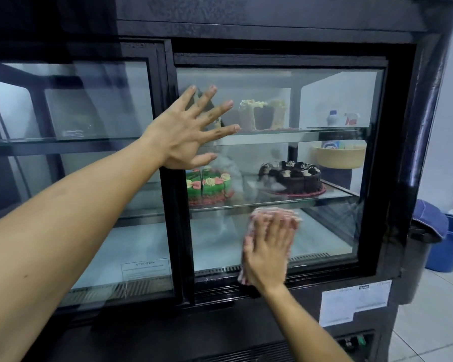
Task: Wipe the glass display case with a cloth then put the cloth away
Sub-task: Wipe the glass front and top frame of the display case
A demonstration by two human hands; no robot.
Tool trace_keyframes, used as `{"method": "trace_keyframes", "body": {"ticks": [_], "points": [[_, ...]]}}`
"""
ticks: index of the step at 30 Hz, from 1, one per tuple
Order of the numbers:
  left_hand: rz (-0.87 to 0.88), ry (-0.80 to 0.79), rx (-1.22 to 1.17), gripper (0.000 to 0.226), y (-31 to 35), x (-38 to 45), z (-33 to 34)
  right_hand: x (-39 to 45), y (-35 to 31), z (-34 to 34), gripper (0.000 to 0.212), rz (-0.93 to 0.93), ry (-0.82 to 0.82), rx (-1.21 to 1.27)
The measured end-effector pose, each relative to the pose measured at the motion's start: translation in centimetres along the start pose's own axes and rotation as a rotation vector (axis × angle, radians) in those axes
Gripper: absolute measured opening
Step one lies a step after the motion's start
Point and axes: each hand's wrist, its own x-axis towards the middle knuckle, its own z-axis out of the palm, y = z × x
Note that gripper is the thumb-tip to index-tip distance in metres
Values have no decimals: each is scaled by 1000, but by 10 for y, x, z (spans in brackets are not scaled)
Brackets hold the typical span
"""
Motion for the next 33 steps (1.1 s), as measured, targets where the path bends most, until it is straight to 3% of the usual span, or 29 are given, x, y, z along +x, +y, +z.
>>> {"method": "trace_keyframes", "body": {"ticks": [3, 5, 6, 10, 13, 15, 17, 19, 22, 24, 26, 28, 31, 33], "points": [[9, 8, -8, 78, 2, 0, 2, 9, -31, 4, 69, -563, -33, -39], [5, 16, -5, 77, 2, 0, 3, 54, -33, -6, 65, -749, 23, -52], [3, 27, -8, 77, 3, -1, 4, 80, -28, -16, 65, -740, 55, -57], [-2, 54, -15, 76, 4, -2, 5, 140, 40, -45, 60, -281, 201, -53], [-17, 86, -23, 76, 8, -2, 7, 100, 92, -39, 62, 134, 249, 22], [-26, 86, -12, 76, 10, -2, 6, 52, 86, -27, 67, 338, 206, 58], [-25, 84, -11, 76, 10, -2, 6, 15, 57, -14, 72, 276, 116, 76], [-28, 96, -24, 76, 10, -2, 6, 12, 28, -7, 72, -15, 47, 42], [-27, 107, -43, 76, 10, -1, 7, 78, 10, -24, 66, -424, 70, -1], [-26, 126, -67, 76, 11, 0, 8, 136, 22, -47, 61, -477, 99, -44], [-19, 135, -92, 77, 11, 0, 7, 172, 57, -63, 60, -357, 180, -74], [-24, 132, -88, 77, 11, -1, 7, 172, 105, -66, 59, -98, 262, -43], [-45, 115, -63, 78, 15, 0, 7, 108, 143, -51, 70, 320, 232, 42], [-59, 92, -43, 80, 17, 1, 9, 56, 127, -35, 76, 422, 156, 52]]}}
